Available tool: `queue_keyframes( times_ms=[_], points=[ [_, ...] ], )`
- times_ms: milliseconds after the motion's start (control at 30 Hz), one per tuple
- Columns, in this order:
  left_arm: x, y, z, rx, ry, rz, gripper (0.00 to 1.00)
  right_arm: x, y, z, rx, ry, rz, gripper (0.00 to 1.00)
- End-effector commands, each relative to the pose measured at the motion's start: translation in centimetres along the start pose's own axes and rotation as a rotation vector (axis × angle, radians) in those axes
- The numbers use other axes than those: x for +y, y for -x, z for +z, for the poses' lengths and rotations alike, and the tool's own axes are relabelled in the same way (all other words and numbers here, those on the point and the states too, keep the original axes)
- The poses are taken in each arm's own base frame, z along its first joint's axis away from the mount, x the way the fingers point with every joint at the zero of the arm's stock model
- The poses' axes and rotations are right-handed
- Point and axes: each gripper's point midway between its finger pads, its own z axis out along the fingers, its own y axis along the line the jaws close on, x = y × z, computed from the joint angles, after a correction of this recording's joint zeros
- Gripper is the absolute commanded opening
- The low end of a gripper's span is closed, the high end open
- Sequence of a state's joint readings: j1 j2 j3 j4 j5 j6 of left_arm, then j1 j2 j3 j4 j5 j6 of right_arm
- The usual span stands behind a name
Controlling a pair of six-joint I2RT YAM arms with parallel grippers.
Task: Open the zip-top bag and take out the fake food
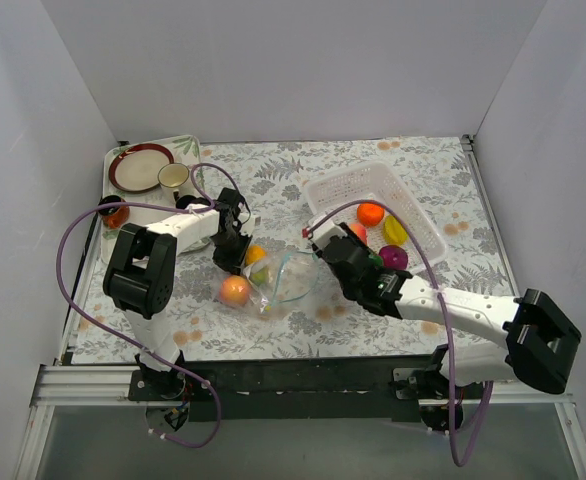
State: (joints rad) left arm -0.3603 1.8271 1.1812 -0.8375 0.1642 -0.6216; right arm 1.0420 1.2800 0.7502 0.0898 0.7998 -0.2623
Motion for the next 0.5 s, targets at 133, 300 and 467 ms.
queue_keyframes(
  times_ms=[133, 300, 467],
  points=[
    [0.0, 1.0, -0.5, -0.032, 0.007, 0.006, 0.00, -9.5, -2.6, 3.9, 0.160, -0.202, 0.472, 0.49],
    [0.1, 0.8, -0.3, -0.030, 0.007, 0.005, 0.00, -8.2, -0.7, 4.7, 0.171, -0.129, 0.368, 0.91],
    [0.1, 1.0, 0.0, -0.030, 0.004, 0.004, 0.00, -2.9, 4.7, 1.9, -0.030, 0.055, 0.252, 0.89]
  ],
)
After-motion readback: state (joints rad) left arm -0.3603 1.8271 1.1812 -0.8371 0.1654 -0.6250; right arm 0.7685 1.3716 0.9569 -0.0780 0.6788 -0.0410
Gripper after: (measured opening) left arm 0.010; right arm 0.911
